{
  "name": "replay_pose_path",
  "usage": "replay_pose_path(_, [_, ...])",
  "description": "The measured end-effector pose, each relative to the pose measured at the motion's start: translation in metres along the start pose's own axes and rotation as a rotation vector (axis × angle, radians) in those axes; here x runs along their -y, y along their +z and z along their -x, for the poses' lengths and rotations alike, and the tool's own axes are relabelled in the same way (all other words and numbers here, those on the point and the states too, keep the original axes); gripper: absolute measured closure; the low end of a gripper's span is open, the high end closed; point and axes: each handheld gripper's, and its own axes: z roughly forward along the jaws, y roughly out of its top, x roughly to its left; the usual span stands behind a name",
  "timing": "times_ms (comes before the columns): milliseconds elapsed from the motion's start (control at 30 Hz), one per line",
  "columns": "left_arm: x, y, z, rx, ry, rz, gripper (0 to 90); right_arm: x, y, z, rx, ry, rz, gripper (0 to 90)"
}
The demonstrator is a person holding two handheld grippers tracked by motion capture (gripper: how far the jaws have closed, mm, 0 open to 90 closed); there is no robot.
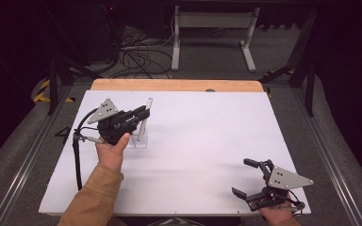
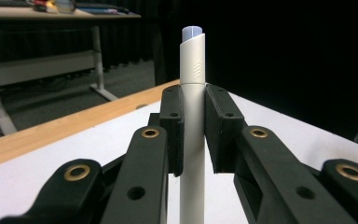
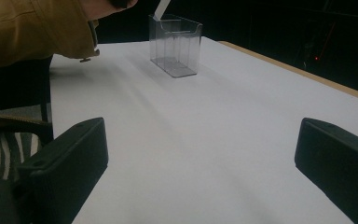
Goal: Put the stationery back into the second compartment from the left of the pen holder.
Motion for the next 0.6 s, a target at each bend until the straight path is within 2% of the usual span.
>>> replay_pose_path(133, [0.0003,-0.0025,-0.0018,-0.022,0.010,0.019,78.7,0.0000,0.0000,-0.0001,0.001,0.000,-0.001,3.1])
replay_pose_path(433, [0.0006,-0.0050,-0.0045,-0.039,0.021,0.039,78.7,0.0001,0.0000,-0.0002,0.002,0.000,-0.004,3.2])
replay_pose_path(600, [0.0008,-0.0082,-0.0102,-0.065,0.044,0.049,78.7,0.0002,0.0000,-0.0001,0.003,-0.001,-0.003,3.2])
